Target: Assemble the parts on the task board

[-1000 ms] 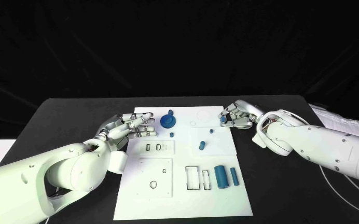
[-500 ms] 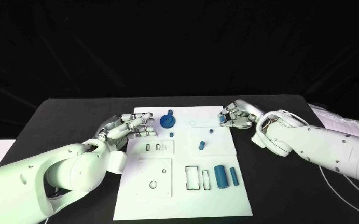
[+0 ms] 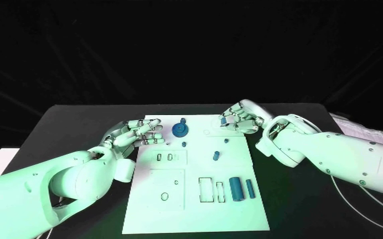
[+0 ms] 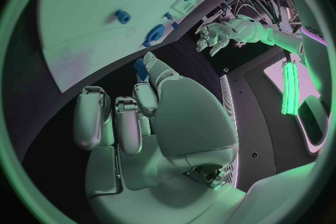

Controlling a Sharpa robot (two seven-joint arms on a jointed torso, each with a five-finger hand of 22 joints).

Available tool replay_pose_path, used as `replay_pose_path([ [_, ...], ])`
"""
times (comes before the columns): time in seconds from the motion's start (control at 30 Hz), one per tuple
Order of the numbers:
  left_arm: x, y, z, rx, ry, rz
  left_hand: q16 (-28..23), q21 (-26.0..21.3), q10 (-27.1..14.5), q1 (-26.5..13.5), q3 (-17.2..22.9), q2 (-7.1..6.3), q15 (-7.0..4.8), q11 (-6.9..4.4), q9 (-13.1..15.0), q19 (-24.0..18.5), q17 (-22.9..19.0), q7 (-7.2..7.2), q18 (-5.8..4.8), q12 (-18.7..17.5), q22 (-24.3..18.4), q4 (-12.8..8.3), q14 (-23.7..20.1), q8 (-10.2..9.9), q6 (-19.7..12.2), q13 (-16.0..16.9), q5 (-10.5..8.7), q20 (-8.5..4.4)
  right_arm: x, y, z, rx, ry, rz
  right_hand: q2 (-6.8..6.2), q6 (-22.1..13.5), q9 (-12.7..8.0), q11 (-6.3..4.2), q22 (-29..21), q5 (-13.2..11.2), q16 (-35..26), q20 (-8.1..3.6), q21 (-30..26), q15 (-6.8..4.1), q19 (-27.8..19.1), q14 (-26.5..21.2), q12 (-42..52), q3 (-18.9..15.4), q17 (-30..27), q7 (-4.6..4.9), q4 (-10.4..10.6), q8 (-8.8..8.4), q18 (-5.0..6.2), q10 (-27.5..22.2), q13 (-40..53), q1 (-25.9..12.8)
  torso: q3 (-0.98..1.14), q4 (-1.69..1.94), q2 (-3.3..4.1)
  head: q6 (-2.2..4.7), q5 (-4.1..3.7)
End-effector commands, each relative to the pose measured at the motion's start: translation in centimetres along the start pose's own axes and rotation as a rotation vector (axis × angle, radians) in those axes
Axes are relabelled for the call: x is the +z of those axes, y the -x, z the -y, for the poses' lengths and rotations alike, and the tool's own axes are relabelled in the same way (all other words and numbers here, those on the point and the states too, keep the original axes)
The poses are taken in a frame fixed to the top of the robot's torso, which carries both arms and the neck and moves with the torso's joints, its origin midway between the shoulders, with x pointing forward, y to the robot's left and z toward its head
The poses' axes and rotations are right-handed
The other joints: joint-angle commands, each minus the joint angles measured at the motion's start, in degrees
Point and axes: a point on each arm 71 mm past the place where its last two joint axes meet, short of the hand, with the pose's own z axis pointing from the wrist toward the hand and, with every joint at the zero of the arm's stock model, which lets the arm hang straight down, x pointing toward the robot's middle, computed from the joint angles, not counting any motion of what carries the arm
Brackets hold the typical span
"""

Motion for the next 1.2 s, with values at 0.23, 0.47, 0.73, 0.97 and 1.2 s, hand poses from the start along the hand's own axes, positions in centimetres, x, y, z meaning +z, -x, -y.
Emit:
replay_pose_path([
  [0.23, 0.3, 0.4, 0.2, -0.007, -0.032, -0.021, -0.4, -0.4, -0.3, 0.0, 0.0, 0.61, 0.14, -0.12, 0.0, 0.3, 0.1, -0.04, 0.47, -0.1, 0.0, -0.4, -0.1, -0.3, -0.3, 0.0, -0.21, 0.07, 1.2, -4.6, -4.4, -0.004, 0.028, -0.065, 0.77, 0.3, 0.1, -1.13, -0.2, -0.4, -0.1, -0.31, -0.1, -0.51, 0.0, 5.0, -0.8, 0.7, 10.6, -0.17, -0.5, -0.13, -0.95, 0.3, -0.4, 0.4, -0.54, 0.17, -0.67, -0.78, 1.13],
  [0.47, 0.2, 1.0, 0.5, -0.003, -0.045, -0.01, -0.4, -0.4, -0.4, 0.1, 0.0, 0.59, 0.16, -0.1, 0.0, 0.3, 0.1, -0.03, 0.46, -0.1, 0.0, -0.6, -0.2, -0.4, -0.4, -0.1, -0.2, 0.07, 1.9, -8.1, -6.5, -0.035, 0.032, -0.113, 0.29, 0.3, 0.0, -1.03, -0.5, -0.6, -0.4, -0.28, -0.3, -0.45, -0.2, 4.8, -1.7, 0.7, 10.1, -0.05, -0.7, -0.22, -0.9, -0.2, -1.1, -0.2, -0.87, 0.38, -1.08, -1.87, 2.77],
  [0.73, 0.1, 1.1, 0.5, -0.001, -0.046, -0.006, -0.4, -0.4, -0.4, 0.1, 0.0, 0.59, 0.16, -0.1, 0.0, 0.3, 0.1, -0.03, 0.46, -0.1, 0.0, -0.6, -0.2, -0.4, -0.4, -0.1, -0.2, 0.07, 2.2, -11.5, -7.9, -0.061, 0.045, -0.195, 0.14, 0.3, 0.0, -1.03, -0.3, -0.8, -0.4, -0.26, -0.2, -0.44, -0.1, 4.9, -2.6, 0.8, 10.1, -0.05, -0.7, -0.24, -0.94, -0.7, -1.9, -0.6, -0.92, 0.43, -0.93, -2.14, 2.79],
  [0.97, 0.1, 0.9, 0.5, -0.003, -0.044, -0.011, -0.4, -0.4, -0.4, 0.1, 0.0, 0.59, 0.16, -0.1, 0.0, 0.3, 0.1, -0.03, 0.46, -0.1, 0.0, -0.6, -0.2, -0.4, -0.4, -0.1, -0.2, 0.07, 2.5, -13.5, -8.5, -0.11, 0.045, -0.224, 0.1, 0.3, 0.0, -1.03, -0.1, -0.8, -0.3, -0.26, -0.2, -0.44, 0.0, 4.9, -2.8, 0.8, 10.1, -0.05, -0.8, -0.26, -0.97, -0.7, -2.0, -0.7, -0.84, 0.25, -0.93, -2.46, 2.85],
  [1.2, 0.1, 0.6, 0.5, -0.005, -0.04, -0.019, -0.4, -0.4, -0.4, 0.1, 0.0, 0.61, 0.17, -0.09, 0.0, 0.2, 0.2, -0.01, 0.45, -0.1, 0.0, -0.7, -0.2, -0.4, -0.4, -0.1, -0.19, 0.07, 2.6, -14.4, -8.4, -0.15, 0.022, -0.239, 0.08, 0.3, 0.0, -1.03, -0.2, -0.8, -0.3, -0.26, -0.2, -0.44, 0.0, 4.9, -2.8, 0.8, 10.3, -0.07, -0.8, -0.25, -0.96, -0.7, -2.0, -0.8, -0.84, 0.3, -0.98, -3.01, 2.3],
])
